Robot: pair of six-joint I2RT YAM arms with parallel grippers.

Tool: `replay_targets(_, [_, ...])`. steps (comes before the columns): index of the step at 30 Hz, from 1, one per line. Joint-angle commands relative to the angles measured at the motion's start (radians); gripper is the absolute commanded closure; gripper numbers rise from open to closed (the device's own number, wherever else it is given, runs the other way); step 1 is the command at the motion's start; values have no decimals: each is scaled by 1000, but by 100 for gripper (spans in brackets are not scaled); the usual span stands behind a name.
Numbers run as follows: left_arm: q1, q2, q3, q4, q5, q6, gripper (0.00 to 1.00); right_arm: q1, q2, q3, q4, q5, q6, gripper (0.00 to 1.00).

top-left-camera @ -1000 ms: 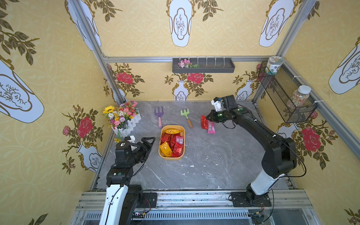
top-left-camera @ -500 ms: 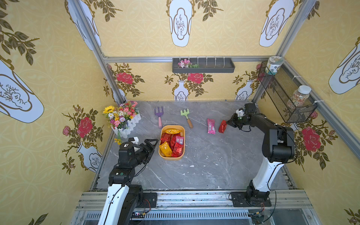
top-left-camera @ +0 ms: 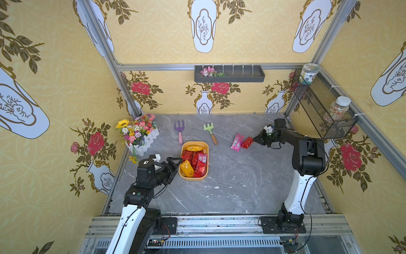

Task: Take the tea bags out of the storage box
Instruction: Place the tea bag at the center of the board, then pick up the tea bag from the storage box.

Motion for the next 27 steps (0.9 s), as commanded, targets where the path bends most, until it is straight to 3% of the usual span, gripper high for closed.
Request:
replay_targets(1, [-55,20,14,34,-44,-1,12,4,-17,12,-48,117,-39,48])
replay_targets(5, [-149,50,12,64,-115,-28,12,37,-85,7,-100,264,-77,29])
replay_targets(13, [-374,152,29,102,-282,-51,12,176,-299,-63,-130,482,-110,26])
replay_targets(20, [-480,215,43,101,-391,-47,13,401,-400,-62,-154,483,-161,30])
replay_targets(27, [-509,186,7,73,-448,-62,14,627,-407,-36,-163,426,-150,31])
